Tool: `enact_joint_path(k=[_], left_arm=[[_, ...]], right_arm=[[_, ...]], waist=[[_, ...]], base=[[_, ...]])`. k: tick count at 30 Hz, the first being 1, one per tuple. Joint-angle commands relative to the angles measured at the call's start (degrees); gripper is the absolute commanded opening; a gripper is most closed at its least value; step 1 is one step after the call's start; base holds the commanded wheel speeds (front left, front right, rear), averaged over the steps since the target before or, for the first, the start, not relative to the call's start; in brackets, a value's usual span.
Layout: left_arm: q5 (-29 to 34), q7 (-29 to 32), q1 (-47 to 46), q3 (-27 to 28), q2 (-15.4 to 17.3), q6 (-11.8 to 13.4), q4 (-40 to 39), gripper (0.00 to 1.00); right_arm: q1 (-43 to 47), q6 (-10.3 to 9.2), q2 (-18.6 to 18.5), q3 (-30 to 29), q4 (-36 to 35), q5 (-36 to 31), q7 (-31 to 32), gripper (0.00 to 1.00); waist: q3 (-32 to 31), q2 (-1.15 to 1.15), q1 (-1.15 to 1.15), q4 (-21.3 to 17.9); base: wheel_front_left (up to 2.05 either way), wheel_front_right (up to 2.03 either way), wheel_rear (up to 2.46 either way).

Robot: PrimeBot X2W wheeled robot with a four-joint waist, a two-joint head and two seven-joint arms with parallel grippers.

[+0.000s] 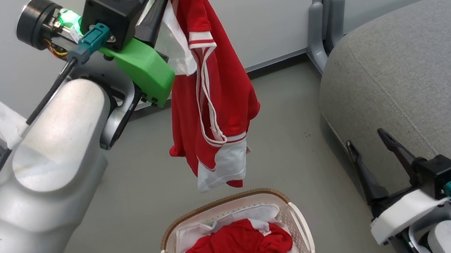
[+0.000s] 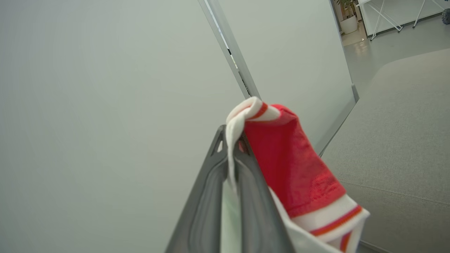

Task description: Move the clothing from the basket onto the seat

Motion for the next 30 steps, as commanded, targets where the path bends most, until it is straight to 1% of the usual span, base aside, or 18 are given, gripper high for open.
enact_joint_path(k=[1, 7, 12, 16, 18, 30], left_arm=[[0.1, 0.4, -1.4, 0.3, -0.1, -0.1, 0.2, 0.0], [0.4, 0.9, -3.3, 0.2, -0.7, 0.5, 1.5, 0.0], [0.7, 1.5, -4.9, -0.2, -2.0, 0.8, 2.7, 0.0], [0.9, 1.8, -6.1, -0.9, -3.0, 0.7, 4.0, 0.0], [0.7, 1.9, -6.4, -1.2, -4.1, 0.7, 4.4, 0.0], [0.5, 2.1, -8.3, -3.3, -8.5, 0.3, 3.7, 0.0]], right_arm=[[-0.9, -0.04, -0.2, 1.3, -0.5, 0.5, -0.3, 1.0], [-3.3, -0.04, -0.2, 9.4, -1.0, 1.4, -0.3, 1.0], [-7.6, -0.04, -0.3, 19.6, 0.4, 3.2, -0.3, 1.0], [-12.2, -0.04, -0.3, 25.4, 2.5, 4.3, -0.3, 1.0], [-14.3, -0.05, -0.3, 26.1, 3.8, 4.4, -0.3, 1.0], [-21.7, -0.05, -0.2, 24.6, 11.0, 6.6, -0.3, 1.0]], waist=[[0.1, 0.0, 0.01, 0.1], [0.3, 0.0, 0.01, 0.2], [0.7, 0.0, 0.01, 0.2], [0.8, 0.0, 0.01, 0.5], [0.8, 0.0, 0.01, 0.8], [0.7, 0.0, 0.01, 4.4]], base=[[0.0, 0.0, 0.0], [0.0, 0.0, 0.0], [0.0, 0.0, 0.0], [0.0, 0.0, 0.0], [0.0, 0.0, 0.0], [0.0, 0.0, 0.0]])
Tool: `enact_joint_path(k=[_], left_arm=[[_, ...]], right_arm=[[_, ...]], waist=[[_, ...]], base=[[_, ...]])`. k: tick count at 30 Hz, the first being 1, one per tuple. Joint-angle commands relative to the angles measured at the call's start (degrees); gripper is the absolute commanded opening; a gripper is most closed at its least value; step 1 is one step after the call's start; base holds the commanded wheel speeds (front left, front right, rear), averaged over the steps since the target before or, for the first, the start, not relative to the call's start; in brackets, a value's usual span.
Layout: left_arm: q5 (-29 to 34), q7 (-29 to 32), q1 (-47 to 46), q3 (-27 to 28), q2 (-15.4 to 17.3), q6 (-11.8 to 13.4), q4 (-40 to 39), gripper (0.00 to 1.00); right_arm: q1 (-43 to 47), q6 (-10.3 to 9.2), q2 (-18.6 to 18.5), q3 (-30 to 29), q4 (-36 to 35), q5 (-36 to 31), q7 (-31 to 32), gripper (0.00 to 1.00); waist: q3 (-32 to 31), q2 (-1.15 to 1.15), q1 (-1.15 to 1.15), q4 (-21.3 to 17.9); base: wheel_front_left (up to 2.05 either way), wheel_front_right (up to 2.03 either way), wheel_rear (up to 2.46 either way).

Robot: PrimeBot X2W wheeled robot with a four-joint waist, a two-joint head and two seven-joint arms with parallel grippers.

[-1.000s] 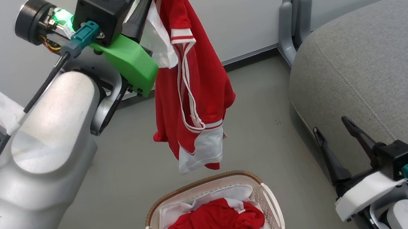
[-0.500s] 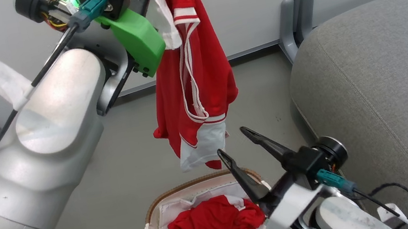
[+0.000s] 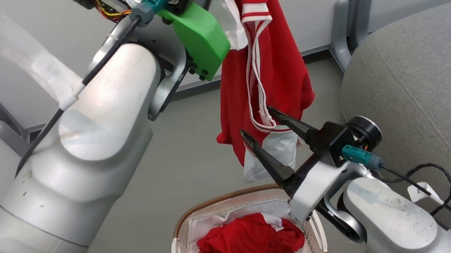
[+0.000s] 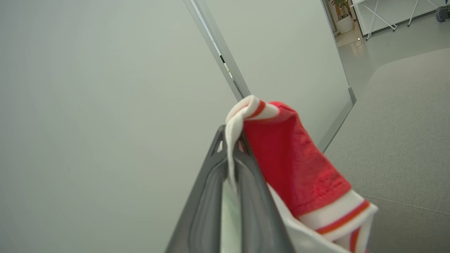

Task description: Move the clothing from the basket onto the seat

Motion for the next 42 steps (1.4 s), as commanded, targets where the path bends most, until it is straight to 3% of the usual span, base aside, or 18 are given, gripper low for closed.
enact_joint_path(k=[1, 9, 10, 11, 12, 24, 26, 27, 28, 42], left_arm=[[0.0, 0.2, -1.4, -0.1, -0.5, -0.1, -0.3, 0.0], [-0.4, 0.6, -1.5, -0.9, -1.7, 0.1, -2.5, 0.0], [-0.5, 0.6, -1.4, -1.0, -1.6, 0.1, -2.9, 0.0], [-0.7, 0.5, -1.1, -0.9, -1.3, 0.1, -3.2, 0.0], [-0.7, 0.5, -0.8, -0.8, -1.0, 0.3, -3.4, 0.0], [-4.3, -2.2, 8.2, 2.4, 6.6, 3.0, -2.8, 0.0], [-5.6, -3.5, 10.8, 3.3, 7.4, 3.5, -3.0, 0.45], [-6.4, -4.1, 12.2, 3.7, 8.0, 3.8, -3.0, 0.77], [-6.9, -4.6, 13.4, 4.1, 8.4, 4.1, -3.0, 0.99], [-11.6, -11.5, 32.0, 5.8, 10.5, 6.2, -5.2, 1.0]], right_arm=[[-1.1, -0.06, -0.3, -0.4, 0.7, 0.2, -0.3, 1.0], [-4.9, -0.06, -0.3, -2.0, 5.8, -1.2, -0.3, 1.0], [-5.3, -0.06, -0.3, -2.0, 6.6, -0.9, -0.3, 0.5], [-5.7, -0.06, -0.3, -2.1, 7.3, -0.6, -0.3, 0.32], [-6.0, -0.06, -0.2, -2.2, 7.7, -0.5, -0.3, 0.0], [-7.8, -0.06, -0.3, -6.8, 8.3, -1.6, -0.3, 0.0], [-8.3, -0.06, -0.3, -7.3, 8.5, -2.1, -0.3, 0.0], [-8.7, -0.06, -0.3, -7.9, 8.5, -2.5, -0.3, 0.0], [-8.9, -0.06, -0.3, -8.4, 8.5, -2.7, -0.3, 0.0], [-10.5, -0.06, -0.2, -16.0, 6.2, -7.2, -0.3, 0.0]], waist=[[0.0, 0.0, 0.0, 0.7], [0.2, 0.0, 0.0, 2.5], [0.2, 0.0, 0.0, 2.6], [0.3, 0.0, 0.0, 2.7], [0.4, 0.0, 0.0, 2.8], [1.3, 0.0, 0.0, 0.8], [1.3, 0.0, 0.0, 0.4], [1.3, 0.0, 0.0, 0.3], [1.2, 0.0, 0.0, 0.1], [0.6, 0.0, 0.0, -2.5]], base=[[0.0, 0.0, 0.0], [0.0, 0.0, 0.0], [0.0, 0.0, 0.0], [0.0, 0.0, 0.0], [0.0, 0.0, 0.0], [0.0, 0.0, 0.0], [0.0, 0.0, 0.0], [0.0, 0.0, 0.0], [0.0, 0.0, 0.0], [0.0, 0.0, 0.0]])
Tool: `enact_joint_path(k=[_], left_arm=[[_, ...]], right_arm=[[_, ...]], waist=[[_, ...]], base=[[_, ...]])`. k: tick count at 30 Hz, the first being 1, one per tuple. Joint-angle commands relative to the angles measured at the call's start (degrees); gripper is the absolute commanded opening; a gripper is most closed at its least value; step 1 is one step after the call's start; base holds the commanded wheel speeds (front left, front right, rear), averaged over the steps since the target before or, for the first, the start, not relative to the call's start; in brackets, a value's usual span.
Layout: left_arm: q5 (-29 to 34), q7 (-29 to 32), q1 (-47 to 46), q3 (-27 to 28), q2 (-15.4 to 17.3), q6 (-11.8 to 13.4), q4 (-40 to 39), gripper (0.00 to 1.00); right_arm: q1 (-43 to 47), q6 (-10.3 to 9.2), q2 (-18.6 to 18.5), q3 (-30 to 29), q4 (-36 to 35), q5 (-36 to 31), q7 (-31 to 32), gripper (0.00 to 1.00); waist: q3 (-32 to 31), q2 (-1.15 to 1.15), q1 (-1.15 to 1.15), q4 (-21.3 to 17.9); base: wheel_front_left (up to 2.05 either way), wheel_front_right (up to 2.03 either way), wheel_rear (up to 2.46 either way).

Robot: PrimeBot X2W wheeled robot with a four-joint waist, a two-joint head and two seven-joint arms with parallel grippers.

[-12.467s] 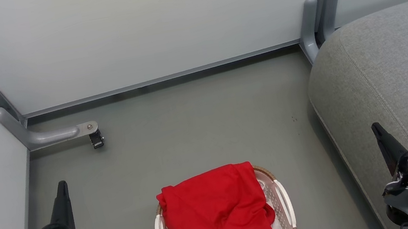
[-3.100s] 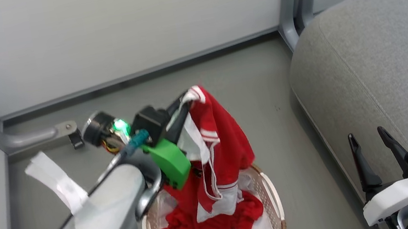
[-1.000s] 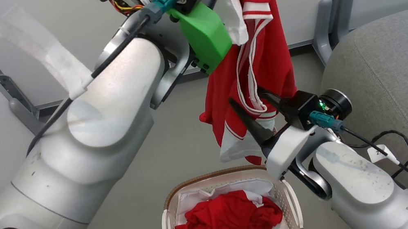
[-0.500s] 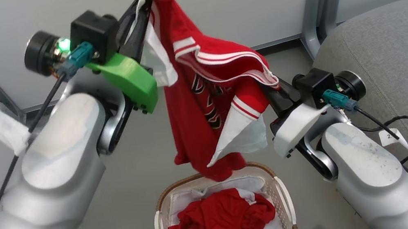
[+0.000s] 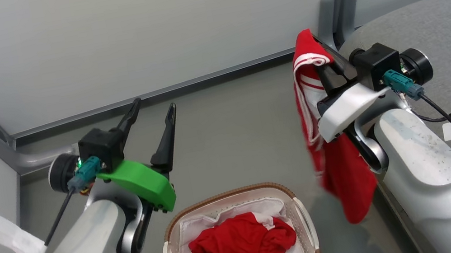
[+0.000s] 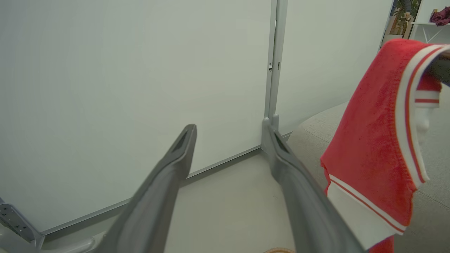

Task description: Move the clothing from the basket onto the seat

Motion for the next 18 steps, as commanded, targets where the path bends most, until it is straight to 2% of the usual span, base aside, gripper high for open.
enact_joint_path(k=[1, 11, 18], left_arm=[[0.0, -0.5, 2.1, -0.1, 0.1, 0.4, -0.7, 1.0], [1.4, -1.2, 8.6, -2.6, -1.8, 0.5, -2.5, 1.0], [1.9, -1.4, 11.3, -3.7, -2.7, 0.8, -3.3, 1.0]], right_arm=[[-0.5, -0.06, -0.2, -0.8, -0.7, -0.9, -0.3, 0.0], [2.3, -0.06, -0.2, -4.8, -1.7, -4.5, -0.3, 0.0], [4.1, -0.06, -0.2, -6.3, -2.6, -6.0, -0.3, 0.0]], waist=[[-0.1, 0.0, 0.0, -0.4], [-0.5, 0.0, 0.0, -2.9], [-0.1, 0.0, 0.0, -7.2]], base=[[0.0, 0.0, 0.0], [0.0, 0.0, 0.0], [0.0, 0.0, 0.0]])
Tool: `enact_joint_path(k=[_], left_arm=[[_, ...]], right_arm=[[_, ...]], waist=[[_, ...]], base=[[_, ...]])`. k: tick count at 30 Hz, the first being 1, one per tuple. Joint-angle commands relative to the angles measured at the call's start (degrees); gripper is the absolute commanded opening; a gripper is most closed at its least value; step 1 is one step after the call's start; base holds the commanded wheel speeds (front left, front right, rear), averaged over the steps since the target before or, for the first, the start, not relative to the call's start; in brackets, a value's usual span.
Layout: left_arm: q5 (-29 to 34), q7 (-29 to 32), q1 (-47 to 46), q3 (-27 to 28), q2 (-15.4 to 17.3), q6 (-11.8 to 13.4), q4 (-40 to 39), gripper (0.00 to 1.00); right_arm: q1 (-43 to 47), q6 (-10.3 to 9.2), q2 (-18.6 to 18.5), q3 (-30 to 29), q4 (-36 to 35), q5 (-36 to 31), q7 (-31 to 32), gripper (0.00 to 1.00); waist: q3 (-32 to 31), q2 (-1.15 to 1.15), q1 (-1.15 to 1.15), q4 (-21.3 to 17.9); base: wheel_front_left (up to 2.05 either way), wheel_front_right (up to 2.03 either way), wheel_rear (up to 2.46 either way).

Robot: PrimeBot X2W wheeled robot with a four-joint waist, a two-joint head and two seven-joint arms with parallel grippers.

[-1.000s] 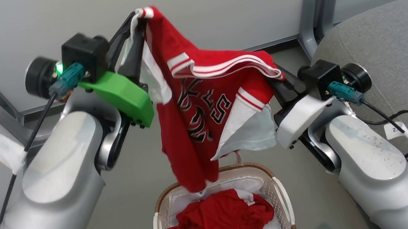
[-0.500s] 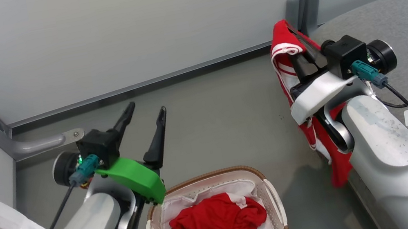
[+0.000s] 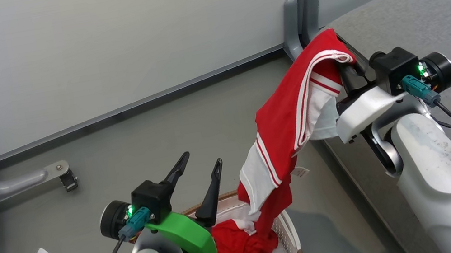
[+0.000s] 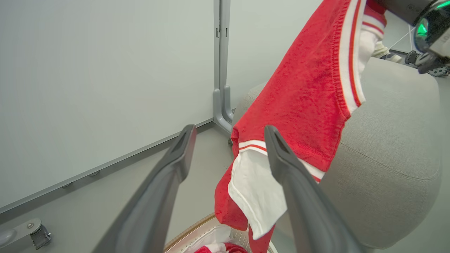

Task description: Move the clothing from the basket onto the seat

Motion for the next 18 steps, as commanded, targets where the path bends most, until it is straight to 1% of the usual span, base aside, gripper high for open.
enact_joint_path(k=[1, 8, 13, 18], left_arm=[[0.4, -0.4, 1.2, -0.2, -0.1, 0.1, -0.3, 1.0], [0.9, -0.4, 2.2, -0.4, -1.0, 0.3, -0.5, 1.0], [1.4, -0.4, 2.0, -0.5, -1.3, -0.2, 0.2, 1.0], [2.2, -0.5, 1.2, -0.8, -1.7, -0.4, 1.1, 1.0]], right_arm=[[1.1, -0.06, -0.2, -0.1, -0.3, -0.4, -0.3, 0.0], [2.2, -0.06, -0.5, -0.5, -0.9, -1.4, -0.3, 0.0], [2.4, -0.06, -1.2, -1.4, -1.6, -1.4, -0.3, 0.0], [2.4, -0.06, -1.7, -2.2, -2.2, -1.3, -0.3, 0.0]], waist=[[0.3, 0.0, 0.0, -2.3], [1.4, 0.0, 0.0, -7.4], [2.4, 0.0, 0.0, -11.2], [3.5, 0.0, 0.0, -14.1]], base=[[0.0, 0.0, 0.0], [0.0, 0.0, 0.0], [0.0, 0.0, 0.0], [0.0, 0.0, 0.0]])
